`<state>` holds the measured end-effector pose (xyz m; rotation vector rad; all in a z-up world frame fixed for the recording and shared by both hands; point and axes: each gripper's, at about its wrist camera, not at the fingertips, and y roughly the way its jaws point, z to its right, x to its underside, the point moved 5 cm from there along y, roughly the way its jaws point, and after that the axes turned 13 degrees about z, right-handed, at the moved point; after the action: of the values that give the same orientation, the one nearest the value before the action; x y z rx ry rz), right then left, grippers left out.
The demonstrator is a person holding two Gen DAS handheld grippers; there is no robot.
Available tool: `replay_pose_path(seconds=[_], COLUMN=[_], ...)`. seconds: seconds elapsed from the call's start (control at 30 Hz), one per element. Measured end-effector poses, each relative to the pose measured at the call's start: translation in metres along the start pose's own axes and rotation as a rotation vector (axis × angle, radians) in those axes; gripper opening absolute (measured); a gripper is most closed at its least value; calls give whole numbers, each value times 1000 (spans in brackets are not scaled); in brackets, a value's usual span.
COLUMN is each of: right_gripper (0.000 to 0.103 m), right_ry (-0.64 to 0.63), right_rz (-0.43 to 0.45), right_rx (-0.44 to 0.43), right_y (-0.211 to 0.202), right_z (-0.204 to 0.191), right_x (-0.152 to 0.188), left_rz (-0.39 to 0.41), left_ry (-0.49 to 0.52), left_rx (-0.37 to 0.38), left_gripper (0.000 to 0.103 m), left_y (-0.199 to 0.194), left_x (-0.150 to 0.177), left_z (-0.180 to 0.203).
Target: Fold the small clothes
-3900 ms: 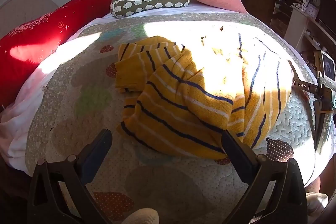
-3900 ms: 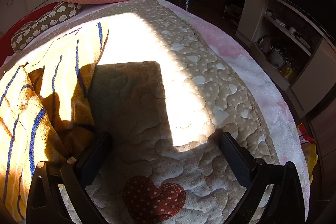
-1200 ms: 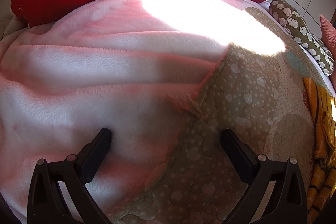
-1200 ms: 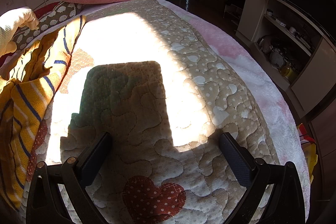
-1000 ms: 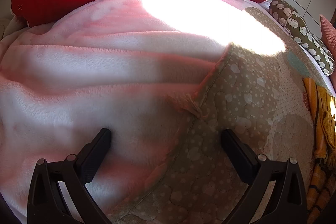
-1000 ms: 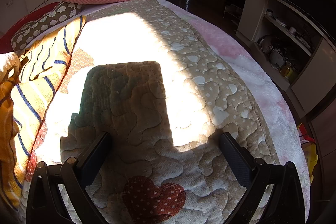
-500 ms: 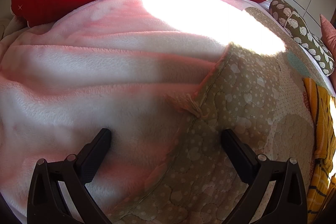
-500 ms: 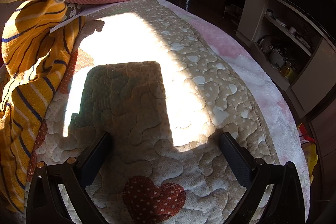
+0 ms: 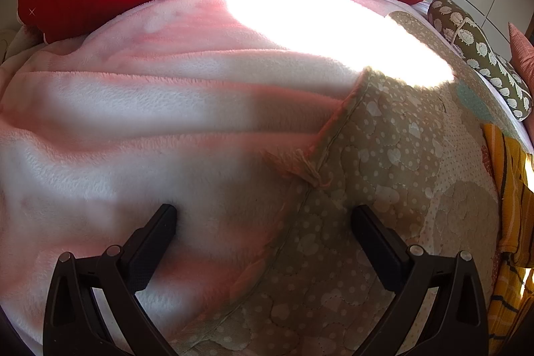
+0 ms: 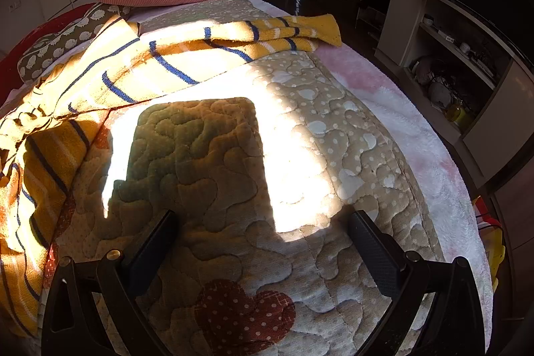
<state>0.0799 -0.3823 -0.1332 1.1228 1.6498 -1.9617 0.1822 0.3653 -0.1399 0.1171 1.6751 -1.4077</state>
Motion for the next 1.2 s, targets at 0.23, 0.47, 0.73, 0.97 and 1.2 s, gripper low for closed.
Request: replay_pose_path(seconds=[0.23,0.47,0.73,0.97,1.2], right_gripper=[102,102,102,102,102], right_ry=[0,0,0,0,3], right_rz=[0,0,0,0,-1], right_rx=[0,0,0,0,0], right_y=[0,0,0,0,1], right_z=[0,0,0,0,4], right_x=[0,0,0,0,0], left_rz=[0,0,1,14,-10], left_ry=[0,0,0,-7,-18], left_rx=[0,0,0,-21,-25], left_gripper=[103,103,103,103,103], left_y=[0,0,0,0,0], left_x=[0,0,0,0,0], left_z=[0,0,0,2,1])
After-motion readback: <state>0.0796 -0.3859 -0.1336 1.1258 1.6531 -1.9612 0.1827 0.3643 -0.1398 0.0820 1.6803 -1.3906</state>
